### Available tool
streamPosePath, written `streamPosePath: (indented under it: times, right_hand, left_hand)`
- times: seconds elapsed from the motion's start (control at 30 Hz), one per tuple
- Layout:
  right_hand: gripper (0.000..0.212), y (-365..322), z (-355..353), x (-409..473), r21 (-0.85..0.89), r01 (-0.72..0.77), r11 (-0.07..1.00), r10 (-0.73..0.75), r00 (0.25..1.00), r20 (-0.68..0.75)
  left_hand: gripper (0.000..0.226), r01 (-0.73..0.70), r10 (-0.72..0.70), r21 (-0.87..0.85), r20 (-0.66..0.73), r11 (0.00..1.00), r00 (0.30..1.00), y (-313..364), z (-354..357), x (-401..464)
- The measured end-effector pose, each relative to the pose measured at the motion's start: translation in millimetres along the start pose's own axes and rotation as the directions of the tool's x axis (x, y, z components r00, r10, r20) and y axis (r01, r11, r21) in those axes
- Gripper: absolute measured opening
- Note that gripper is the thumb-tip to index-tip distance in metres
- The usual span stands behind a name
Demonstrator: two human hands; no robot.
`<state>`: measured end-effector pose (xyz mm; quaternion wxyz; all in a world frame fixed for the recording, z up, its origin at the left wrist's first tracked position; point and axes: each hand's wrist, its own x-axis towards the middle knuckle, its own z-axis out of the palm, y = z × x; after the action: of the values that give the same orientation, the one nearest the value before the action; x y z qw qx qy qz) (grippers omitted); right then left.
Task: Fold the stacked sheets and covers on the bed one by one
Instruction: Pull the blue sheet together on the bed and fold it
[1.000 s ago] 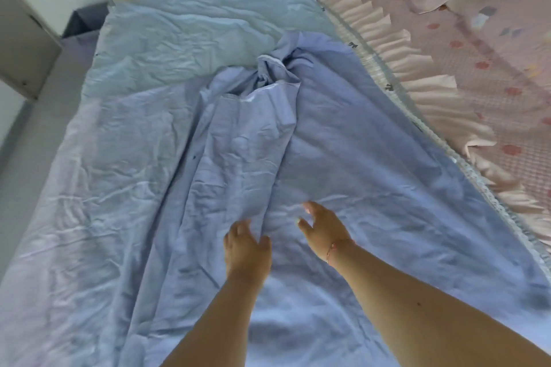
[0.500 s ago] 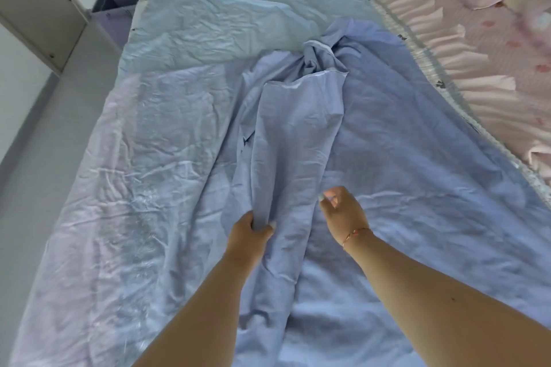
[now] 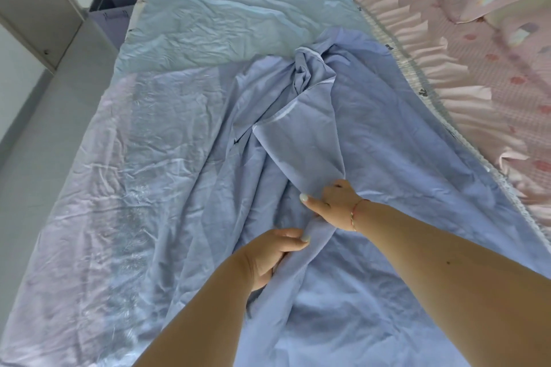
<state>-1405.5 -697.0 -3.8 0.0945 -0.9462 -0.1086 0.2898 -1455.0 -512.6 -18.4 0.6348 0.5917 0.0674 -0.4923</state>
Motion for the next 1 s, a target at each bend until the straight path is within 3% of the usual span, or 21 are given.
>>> streamPosePath:
  times: [0.07,0.1,0.17,0.23,0.3,0.33,0.4,0.47,0.53,0.57,0.63,0.7,0.77,0.8,0.87,0.9,0.93,0.97,1.0]
  right_hand:
    - [0.103,11.2,-1.5,-14.0,-0.080,-0.029,0.996,0.030,1.000,0.005]
    - [0.117,19.4,-0.8,-20.4,-0.131,-0.043,0.990,0.050,0.998,0.049]
    - [0.141,37.8,6.0,-28.1,-0.178,-0.172,0.969,0.207,0.957,0.204]
    - [0.128,48.5,10.4,-39.6,-0.075,-0.393,0.916,0.390,0.833,0.394]
    - [0.096,52.7,9.2,-46.0,0.044,-0.531,0.846,0.452,0.759,0.469]
    - [0.082,54.8,6.5,-45.8,0.059,-0.532,0.845,0.463,0.781,0.419]
    - [0.058,60.3,6.8,-40.7,-0.008,-0.445,0.895,0.441,0.885,0.151]
    - [0.067,63.4,14.3,-35.9,-0.023,-0.439,0.898,0.438,0.898,-0.036]
    - [0.085,64.6,25.5,-33.7,0.023,-0.483,0.875,0.484,0.874,-0.039]
    - [0.084,67.8,32.8,-32.6,0.037,-0.508,0.861,0.509,0.861,-0.028]
    - [0.060,79.5,47.2,-30.9,0.103,-0.514,0.852,0.521,0.852,-0.057]
    - [0.018,90.4,53.0,-32.1,0.259,-0.494,0.830,0.531,0.842,-0.097]
    - [0.021,100.5,53.1,-36.8,0.546,-0.452,0.705,0.567,0.823,-0.050]
    - [0.024,103.8,51.5,-38.2,0.716,-0.417,0.560,0.590,0.808,0.009]
    - [0.015,115.0,50.7,-46.5,0.964,-0.266,0.018,0.599,0.775,0.203]
    - [0.010,122.0,52.0,-53.2,0.951,-0.229,-0.205,0.579,0.755,0.307]
    - [0.013,131.0,55.4,-58.4,0.924,-0.224,-0.311,0.564,0.738,0.369]
    - [0.022,140.3,59.3,-61.0,0.917,-0.241,-0.317,0.578,0.718,0.388]
    - [0.030,152.9,61.2,-65.2,0.937,-0.261,-0.233,0.628,0.695,0.350]
  left_hand:
    - [0.029,0.065,-0.065,0.062,-0.002,0.996,0.998,-6.0,5.0,-1.5]
    - [0.013,0.111,-0.112,0.138,-0.002,0.984,0.994,-9.4,12.7,-3.6]
    - [0.014,0.187,-0.210,0.298,0.045,0.936,0.977,-21.1,31.2,-2.2]
    - [0.013,0.245,-0.310,0.369,0.125,0.897,0.943,-30.9,52.0,-1.8]
    - [0.007,0.260,-0.351,0.382,0.191,0.887,0.916,-36.1,62.4,-0.3]
    - [0.004,0.257,-0.353,0.380,0.207,0.888,0.913,-36.9,64.4,0.5]
    - [0.016,0.252,-0.345,0.388,0.191,0.886,0.919,-39.5,62.7,3.6]
    - [0.034,0.247,-0.327,0.407,0.137,0.879,0.935,-46.9,63.6,9.5]
    - [0.045,0.232,-0.282,0.403,0.070,0.886,0.957,-56.8,68.4,14.7]
    - [0.047,0.219,-0.253,0.396,0.035,0.892,0.967,-62.9,73.6,18.4]
    - [0.042,0.193,-0.199,0.372,-0.022,0.908,0.980,-73.0,85.1,26.9]
    - [0.024,0.170,-0.159,0.306,-0.061,0.937,0.985,-74.7,98.8,32.0]
    - [0.014,0.172,-0.159,0.154,-0.095,0.973,0.983,-71.7,112.9,37.2]
    - [0.016,0.166,-0.158,0.079,-0.106,0.983,0.982,-70.9,116.5,41.1]
    - [0.019,0.147,-0.143,0.015,-0.132,0.989,0.981,-71.7,126.8,50.4]
    - [0.020,0.132,-0.128,0.019,-0.139,0.991,0.982,-71.5,132.3,54.0]
    - [0.020,0.116,-0.112,0.025,-0.141,0.993,0.984,-71.0,137.4,57.5]
    - [0.018,0.097,-0.092,0.030,-0.141,0.995,0.986,-69.3,141.9,60.0]
    - [0.016,0.079,-0.074,0.028,-0.135,0.996,0.988,-68.2,149.4,64.0]
